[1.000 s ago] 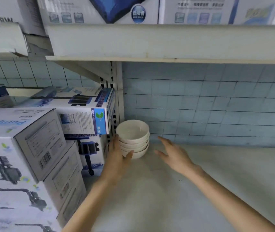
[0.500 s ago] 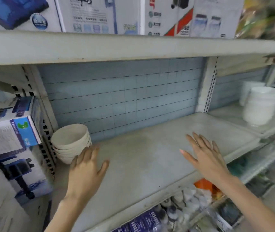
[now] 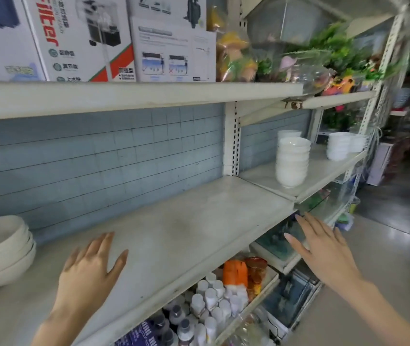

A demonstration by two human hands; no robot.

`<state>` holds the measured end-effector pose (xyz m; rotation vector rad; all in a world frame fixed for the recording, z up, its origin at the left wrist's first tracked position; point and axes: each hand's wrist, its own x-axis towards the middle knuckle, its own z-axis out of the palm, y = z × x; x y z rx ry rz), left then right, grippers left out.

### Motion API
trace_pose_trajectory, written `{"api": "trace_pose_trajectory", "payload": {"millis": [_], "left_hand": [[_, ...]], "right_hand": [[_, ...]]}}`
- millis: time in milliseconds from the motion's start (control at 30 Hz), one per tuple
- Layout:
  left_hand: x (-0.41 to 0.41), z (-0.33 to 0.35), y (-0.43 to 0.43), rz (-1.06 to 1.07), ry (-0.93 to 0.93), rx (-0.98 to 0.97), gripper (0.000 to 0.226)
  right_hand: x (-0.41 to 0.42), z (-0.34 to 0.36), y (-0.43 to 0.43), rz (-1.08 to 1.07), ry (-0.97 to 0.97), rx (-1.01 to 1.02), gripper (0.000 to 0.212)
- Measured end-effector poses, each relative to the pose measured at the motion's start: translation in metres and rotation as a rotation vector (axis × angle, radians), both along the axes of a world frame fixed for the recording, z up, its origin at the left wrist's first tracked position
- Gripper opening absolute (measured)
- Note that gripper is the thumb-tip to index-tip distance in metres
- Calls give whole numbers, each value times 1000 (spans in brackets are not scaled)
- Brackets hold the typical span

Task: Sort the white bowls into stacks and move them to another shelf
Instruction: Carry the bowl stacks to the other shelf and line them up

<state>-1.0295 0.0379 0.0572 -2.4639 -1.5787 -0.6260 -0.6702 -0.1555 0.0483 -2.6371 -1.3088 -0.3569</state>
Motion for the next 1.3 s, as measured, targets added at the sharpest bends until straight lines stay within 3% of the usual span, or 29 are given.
{"api": "trace_pose_trajectory", "payload": {"millis": [267, 467, 600, 833, 1000, 1300], "left_hand": [[111, -1, -45, -83, -113, -11, 53], [180, -5, -57, -132, -65, -67, 62], [228, -11, -50, -156, -40, -46, 61], [340, -19, -26, -245, -37, -1, 63], [421, -22, -8, -303, 11, -33, 79], [521, -32, 10, -310, 57, -118, 80]], "right_hand": [[90, 4, -58, -40, -8, -31, 68], [151, 2, -92, -101, -36, 15, 93], [191, -4, -101, -186, -25, 24, 93], [269, -15, -90, -227, -47, -31, 104], [334, -17, -70, -256, -33, -9, 122], [440, -26, -45, -267, 12, 14, 113]]}}
